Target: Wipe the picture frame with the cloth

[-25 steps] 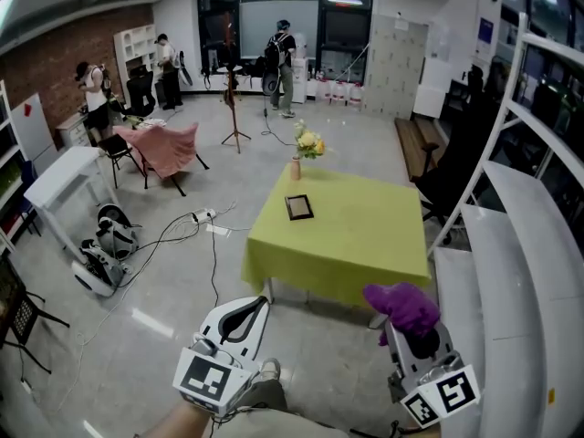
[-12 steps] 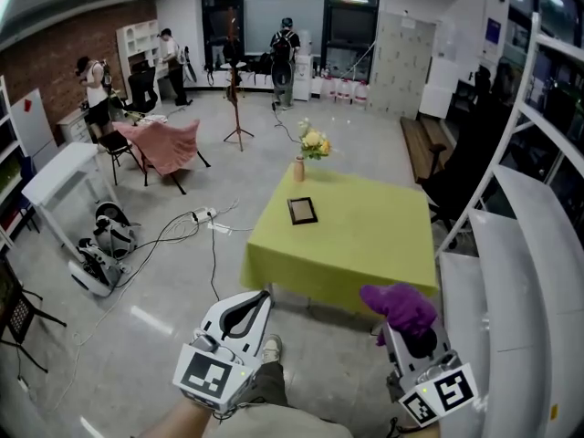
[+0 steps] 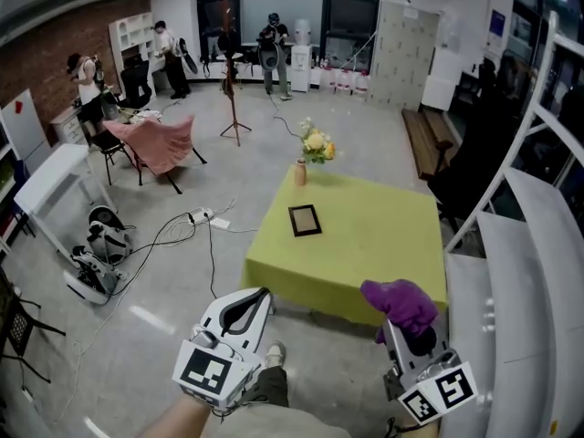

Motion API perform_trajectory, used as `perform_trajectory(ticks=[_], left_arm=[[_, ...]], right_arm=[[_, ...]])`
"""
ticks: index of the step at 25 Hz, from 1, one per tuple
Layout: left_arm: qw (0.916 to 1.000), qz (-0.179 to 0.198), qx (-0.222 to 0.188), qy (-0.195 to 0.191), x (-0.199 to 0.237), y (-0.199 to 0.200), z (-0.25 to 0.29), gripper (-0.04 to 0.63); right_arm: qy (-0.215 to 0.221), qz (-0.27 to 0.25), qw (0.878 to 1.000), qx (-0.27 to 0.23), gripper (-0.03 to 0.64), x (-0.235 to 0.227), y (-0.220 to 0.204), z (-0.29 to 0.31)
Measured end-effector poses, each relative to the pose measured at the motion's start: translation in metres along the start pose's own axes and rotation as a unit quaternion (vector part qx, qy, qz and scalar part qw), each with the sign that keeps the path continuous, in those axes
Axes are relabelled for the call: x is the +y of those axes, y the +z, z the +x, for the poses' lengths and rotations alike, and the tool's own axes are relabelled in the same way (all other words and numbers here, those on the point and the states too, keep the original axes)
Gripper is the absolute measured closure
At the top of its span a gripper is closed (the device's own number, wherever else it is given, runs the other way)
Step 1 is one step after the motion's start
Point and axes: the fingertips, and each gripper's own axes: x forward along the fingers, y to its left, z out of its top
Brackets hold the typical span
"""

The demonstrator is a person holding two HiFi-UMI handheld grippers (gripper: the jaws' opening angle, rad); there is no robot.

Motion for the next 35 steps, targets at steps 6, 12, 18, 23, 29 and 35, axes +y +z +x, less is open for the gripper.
perform_trajectory(ticks=[6, 12, 18, 23, 29, 35], left_arm=[[0.9999, -0.006, 0.007, -0.007, 0.048, -0.003, 0.049, 0.588], [0.9998, -0.009, 0.012, -0.016, 0.106, -0.006, 0.099, 0.588], [0.9991, -0.013, 0.018, -0.036, 0.161, -0.010, 0.159, 0.588], [0.9984, -0.013, 0.027, -0.049, 0.201, -0.022, 0.204, 0.588], [0.9979, -0.023, 0.025, -0.055, 0.236, -0.037, 0.240, 0.588], [0.9980, -0.034, 0.029, -0.045, 0.257, -0.046, 0.261, 0.588]], right_arm=[[-0.011, 0.008, 1.000, 0.007, 0.528, -0.025, 0.000, 0.062], [-0.019, 0.007, 1.000, 0.018, 0.528, -0.044, 0.000, 0.133], [-0.024, 0.009, 0.999, 0.036, 0.528, -0.072, -0.005, 0.212], [-0.030, 0.012, 0.998, 0.049, 0.528, -0.092, -0.019, 0.271], [-0.027, 0.008, 0.997, 0.068, 0.528, -0.108, -0.034, 0.326], [-0.017, 0.001, 0.996, 0.088, 0.528, -0.123, -0.041, 0.361]])
